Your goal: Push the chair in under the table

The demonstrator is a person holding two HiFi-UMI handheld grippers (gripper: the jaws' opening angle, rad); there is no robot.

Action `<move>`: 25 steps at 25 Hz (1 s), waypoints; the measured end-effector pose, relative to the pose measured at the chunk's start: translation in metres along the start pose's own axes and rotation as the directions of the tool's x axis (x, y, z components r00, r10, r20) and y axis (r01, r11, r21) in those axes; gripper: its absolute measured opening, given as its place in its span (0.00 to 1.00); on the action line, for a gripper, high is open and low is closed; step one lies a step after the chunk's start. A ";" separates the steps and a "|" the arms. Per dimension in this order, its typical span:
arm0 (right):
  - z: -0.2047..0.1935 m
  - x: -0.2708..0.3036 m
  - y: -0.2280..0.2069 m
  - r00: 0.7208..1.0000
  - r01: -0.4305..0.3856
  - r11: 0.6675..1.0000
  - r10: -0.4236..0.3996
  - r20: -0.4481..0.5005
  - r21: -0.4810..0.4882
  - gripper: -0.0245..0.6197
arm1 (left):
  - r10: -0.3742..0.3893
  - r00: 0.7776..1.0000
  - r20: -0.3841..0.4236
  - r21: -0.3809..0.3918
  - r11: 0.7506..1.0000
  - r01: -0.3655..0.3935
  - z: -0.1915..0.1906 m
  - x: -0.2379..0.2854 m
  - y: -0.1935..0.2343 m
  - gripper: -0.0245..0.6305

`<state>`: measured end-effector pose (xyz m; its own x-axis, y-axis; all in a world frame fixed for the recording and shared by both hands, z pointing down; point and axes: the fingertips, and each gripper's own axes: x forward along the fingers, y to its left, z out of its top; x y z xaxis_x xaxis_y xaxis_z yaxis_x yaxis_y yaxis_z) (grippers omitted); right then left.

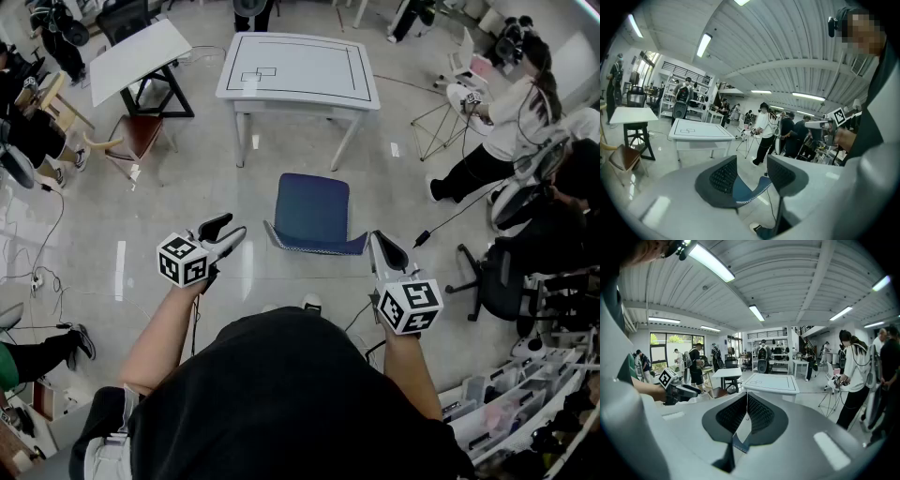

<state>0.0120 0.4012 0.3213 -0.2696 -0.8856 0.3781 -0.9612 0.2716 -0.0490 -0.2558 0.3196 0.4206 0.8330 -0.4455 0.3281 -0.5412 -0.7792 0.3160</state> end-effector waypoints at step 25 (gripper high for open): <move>-0.030 0.001 -0.003 0.999 0.029 0.989 -0.024 -0.038 0.142 0.09 | 0.011 0.998 0.064 0.129 0.991 -0.019 0.054 0.006 -0.022 0.42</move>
<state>0.0165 0.4104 0.3496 -0.2443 -0.8770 0.4137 -0.9672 0.1899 -0.1687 -0.2332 0.3104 0.3677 0.8328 -0.4809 0.2742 -0.5374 -0.8212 0.1921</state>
